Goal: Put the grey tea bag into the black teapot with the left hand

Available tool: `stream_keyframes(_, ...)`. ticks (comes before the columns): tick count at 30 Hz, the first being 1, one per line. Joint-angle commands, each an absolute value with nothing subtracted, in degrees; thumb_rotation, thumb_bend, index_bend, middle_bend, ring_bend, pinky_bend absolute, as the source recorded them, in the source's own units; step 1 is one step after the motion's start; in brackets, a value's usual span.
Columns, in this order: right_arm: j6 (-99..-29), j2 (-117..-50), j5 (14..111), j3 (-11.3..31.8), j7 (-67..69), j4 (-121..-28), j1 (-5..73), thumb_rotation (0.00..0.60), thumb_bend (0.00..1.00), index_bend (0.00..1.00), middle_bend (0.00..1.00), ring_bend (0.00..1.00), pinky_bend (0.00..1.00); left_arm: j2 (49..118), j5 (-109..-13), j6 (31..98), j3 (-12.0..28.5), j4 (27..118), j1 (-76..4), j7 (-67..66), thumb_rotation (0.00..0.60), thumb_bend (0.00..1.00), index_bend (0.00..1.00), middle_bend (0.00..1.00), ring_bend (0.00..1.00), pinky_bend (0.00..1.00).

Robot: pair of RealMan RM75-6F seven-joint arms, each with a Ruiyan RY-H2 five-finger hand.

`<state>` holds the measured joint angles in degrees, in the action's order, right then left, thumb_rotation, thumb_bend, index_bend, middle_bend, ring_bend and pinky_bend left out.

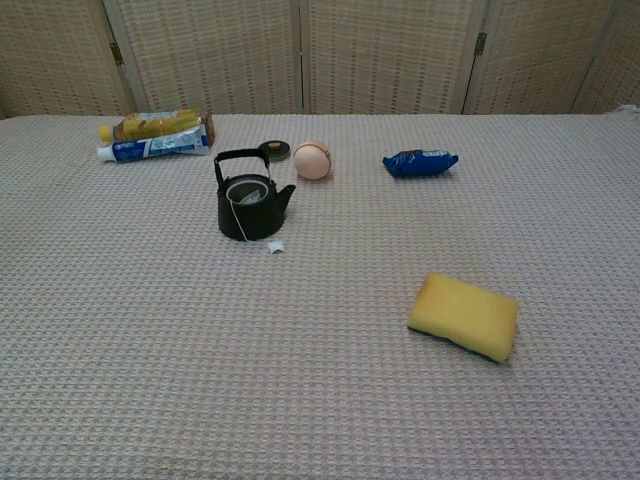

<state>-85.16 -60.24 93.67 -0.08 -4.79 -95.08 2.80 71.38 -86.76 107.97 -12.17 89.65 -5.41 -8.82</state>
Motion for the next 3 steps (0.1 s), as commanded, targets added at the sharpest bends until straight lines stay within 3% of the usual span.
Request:
stream_keyframes(1, -86.22, -60.38, 93.97, -0.01, -5.04, -95.24, 2.48, 0.6, 0.14, 0.0, 0.0, 0.0, 0.0, 70.03, -85.2, 104.28, -10.36, 91.03, -5.07, -7.64, 0.6, 0.3, 0.0, 0.0, 0.0, 0.16)
stream_keyframes(3, -87.07, -60.54, 94.26, 0.1, -5.34, -95.25, 2.23, 0.6, 0.14, 0.0, 0.0, 0.0, 0.0, 69.81, -85.29, 103.68, -9.62, 91.15, -4.77, -7.74, 0.6, 0.3, 0.0, 0.0, 0.0, 0.16)
